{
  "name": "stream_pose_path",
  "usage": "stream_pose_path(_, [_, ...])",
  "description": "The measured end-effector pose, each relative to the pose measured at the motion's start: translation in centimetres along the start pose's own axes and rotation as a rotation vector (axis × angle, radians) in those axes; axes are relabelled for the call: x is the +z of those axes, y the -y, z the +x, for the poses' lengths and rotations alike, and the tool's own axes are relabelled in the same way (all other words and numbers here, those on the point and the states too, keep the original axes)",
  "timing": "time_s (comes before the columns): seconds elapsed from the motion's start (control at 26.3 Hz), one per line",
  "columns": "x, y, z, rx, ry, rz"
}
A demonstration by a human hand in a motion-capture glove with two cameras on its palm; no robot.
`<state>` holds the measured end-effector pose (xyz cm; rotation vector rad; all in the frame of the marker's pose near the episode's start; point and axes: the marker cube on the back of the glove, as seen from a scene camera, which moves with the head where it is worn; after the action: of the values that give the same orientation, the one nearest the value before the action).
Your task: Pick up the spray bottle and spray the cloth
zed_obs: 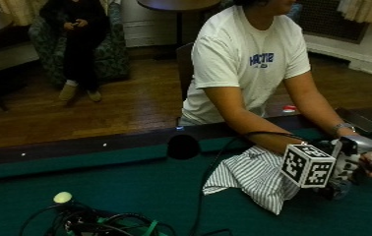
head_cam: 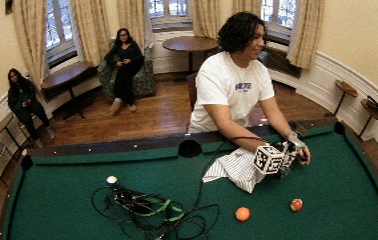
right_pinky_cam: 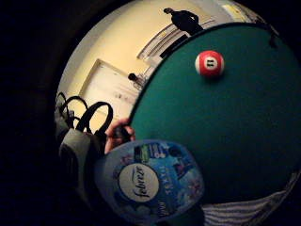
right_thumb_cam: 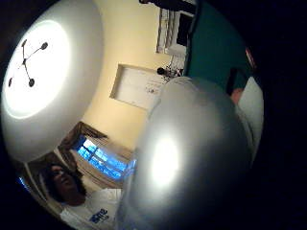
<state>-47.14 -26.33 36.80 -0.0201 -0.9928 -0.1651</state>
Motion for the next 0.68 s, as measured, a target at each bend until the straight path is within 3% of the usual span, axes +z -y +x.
stream_pose_path(0.68, [4.0,5.9,1.2,-0.012,0.013,0.013])
